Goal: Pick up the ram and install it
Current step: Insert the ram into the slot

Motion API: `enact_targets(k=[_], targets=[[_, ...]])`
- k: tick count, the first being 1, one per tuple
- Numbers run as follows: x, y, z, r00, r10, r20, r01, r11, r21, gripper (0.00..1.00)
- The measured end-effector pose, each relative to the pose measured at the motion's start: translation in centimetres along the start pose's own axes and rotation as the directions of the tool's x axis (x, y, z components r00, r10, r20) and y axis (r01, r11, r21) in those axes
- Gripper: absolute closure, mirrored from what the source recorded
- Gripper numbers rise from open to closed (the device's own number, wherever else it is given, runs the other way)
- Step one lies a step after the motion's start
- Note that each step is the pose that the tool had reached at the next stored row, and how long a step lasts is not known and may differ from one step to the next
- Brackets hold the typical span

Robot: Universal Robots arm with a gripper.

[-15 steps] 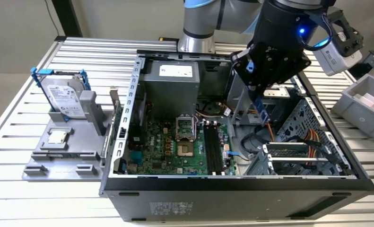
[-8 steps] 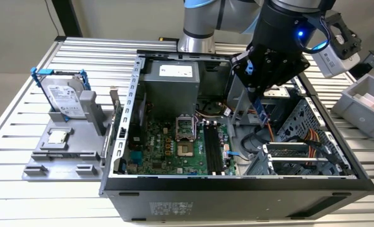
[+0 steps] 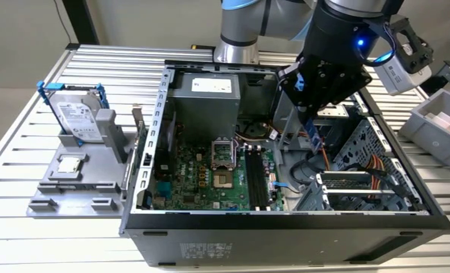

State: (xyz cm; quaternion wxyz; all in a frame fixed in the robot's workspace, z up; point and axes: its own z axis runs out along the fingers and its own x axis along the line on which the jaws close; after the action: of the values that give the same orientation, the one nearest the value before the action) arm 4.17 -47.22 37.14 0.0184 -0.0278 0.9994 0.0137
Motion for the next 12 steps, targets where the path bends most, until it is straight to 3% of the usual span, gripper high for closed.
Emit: enact_targets(k=[7, 12], targets=[[0.01, 0.0, 0.11, 1.0, 0.0, -0.0047, 0.0, 1.0, 0.0, 1.0], [0.01, 0.0, 0.18, 1.0, 0.001, -0.0048, -0.001, 1.0, 0.0, 1.0]])
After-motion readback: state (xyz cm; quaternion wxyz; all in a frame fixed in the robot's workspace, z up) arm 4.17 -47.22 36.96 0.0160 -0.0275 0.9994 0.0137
